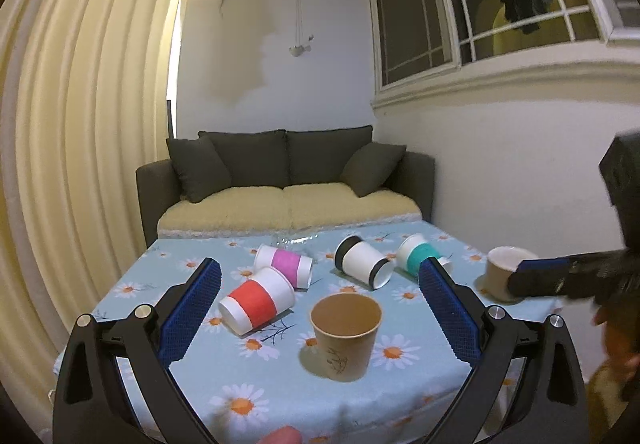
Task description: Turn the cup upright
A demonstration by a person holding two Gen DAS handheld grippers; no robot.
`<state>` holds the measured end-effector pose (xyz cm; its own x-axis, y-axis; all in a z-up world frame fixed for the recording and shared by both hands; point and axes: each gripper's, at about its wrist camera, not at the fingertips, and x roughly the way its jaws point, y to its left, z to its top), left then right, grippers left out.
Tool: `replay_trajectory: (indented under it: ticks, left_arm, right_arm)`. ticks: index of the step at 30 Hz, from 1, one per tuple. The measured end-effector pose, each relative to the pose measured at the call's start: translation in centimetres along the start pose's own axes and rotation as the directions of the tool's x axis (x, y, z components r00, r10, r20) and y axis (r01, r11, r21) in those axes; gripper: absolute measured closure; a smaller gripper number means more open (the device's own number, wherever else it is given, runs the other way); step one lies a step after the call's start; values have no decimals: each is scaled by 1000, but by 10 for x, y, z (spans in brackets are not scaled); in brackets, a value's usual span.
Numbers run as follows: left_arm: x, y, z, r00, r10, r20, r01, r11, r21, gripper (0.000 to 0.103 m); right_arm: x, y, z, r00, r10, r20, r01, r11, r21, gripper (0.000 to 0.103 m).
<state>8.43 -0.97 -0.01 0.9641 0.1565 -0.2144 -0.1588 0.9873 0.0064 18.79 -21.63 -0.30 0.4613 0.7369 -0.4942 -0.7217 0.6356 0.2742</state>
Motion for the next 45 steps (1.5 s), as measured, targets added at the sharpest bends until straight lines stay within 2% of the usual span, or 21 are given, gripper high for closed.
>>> replay_trajectory:
  ticks: [2,5,7,17,28,33,45]
  left_arm:
    - [-16,3,5,1000,-6,4,6,1000,-5,6]
    - [-39,9,8,1000,-17,0,17,1000,-22,6]
    - [-52,13,8,1000,-27,-8,27,999,-29,6]
    - [-91,33,-2,998,-56,-18,55,998,-41,6]
    - [-94,47,-11,997,-72,-13,71,995,-68,6]
    - [-86,48,-17,995,-90,-34,87,992,-88,6]
    - [-69,41,-22,991,-102,-84,96,993,-64,6]
  right_arm:
    - [-4,14,-5,1000,1,9,-1,999,-52,20]
    - [-12,37,-17,998,-39,39,44,989,-139,20]
    - [-16,45,-23,998,-46,49,53,986,-160,20]
    - [-38,61,-39,989,-103,107,120,979,-164,20]
    - [-44,58,-42,985,-126,121,143,979,-143,20]
    - [-41,57,-44,983,-135,122,153,975,-159,19]
    - [-29,48,-43,987,-128,102,142,980,-141,16]
